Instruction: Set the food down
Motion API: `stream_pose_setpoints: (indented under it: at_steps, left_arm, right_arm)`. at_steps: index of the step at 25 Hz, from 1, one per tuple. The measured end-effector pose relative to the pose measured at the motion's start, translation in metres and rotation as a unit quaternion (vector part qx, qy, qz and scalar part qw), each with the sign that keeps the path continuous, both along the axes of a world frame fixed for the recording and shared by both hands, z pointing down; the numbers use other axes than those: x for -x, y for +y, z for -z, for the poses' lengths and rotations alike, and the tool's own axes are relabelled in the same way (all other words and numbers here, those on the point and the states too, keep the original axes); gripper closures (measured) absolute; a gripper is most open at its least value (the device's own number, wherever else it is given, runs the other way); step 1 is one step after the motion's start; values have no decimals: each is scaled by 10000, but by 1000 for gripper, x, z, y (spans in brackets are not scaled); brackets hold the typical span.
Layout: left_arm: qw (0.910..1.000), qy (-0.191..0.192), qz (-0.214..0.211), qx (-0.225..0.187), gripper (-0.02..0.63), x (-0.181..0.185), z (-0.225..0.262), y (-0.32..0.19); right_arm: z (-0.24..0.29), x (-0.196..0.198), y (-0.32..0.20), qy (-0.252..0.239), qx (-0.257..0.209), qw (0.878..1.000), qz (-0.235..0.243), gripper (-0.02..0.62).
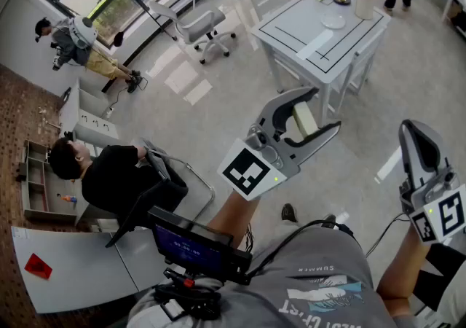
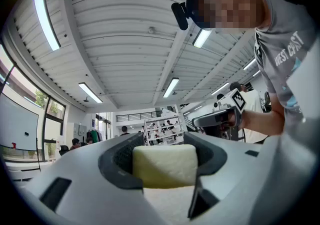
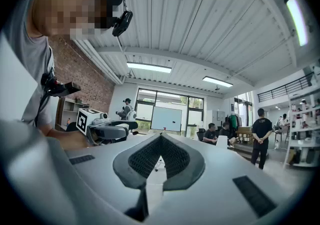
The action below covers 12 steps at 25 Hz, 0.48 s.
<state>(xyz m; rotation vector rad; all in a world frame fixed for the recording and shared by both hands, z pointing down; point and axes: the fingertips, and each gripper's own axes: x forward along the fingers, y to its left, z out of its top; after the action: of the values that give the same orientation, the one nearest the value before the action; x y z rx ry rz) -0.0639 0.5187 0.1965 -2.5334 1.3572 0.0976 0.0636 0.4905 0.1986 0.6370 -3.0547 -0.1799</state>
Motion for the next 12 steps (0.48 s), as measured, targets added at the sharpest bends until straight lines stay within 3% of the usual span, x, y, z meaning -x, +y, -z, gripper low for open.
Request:
stream_pose_setpoints:
  at_steps: [12]
  left_arm:
    - [10000, -6, 27, 37, 345, -25, 3, -7]
  right_arm:
    - [2, -22, -8, 7, 27, 10000, -8, 588]
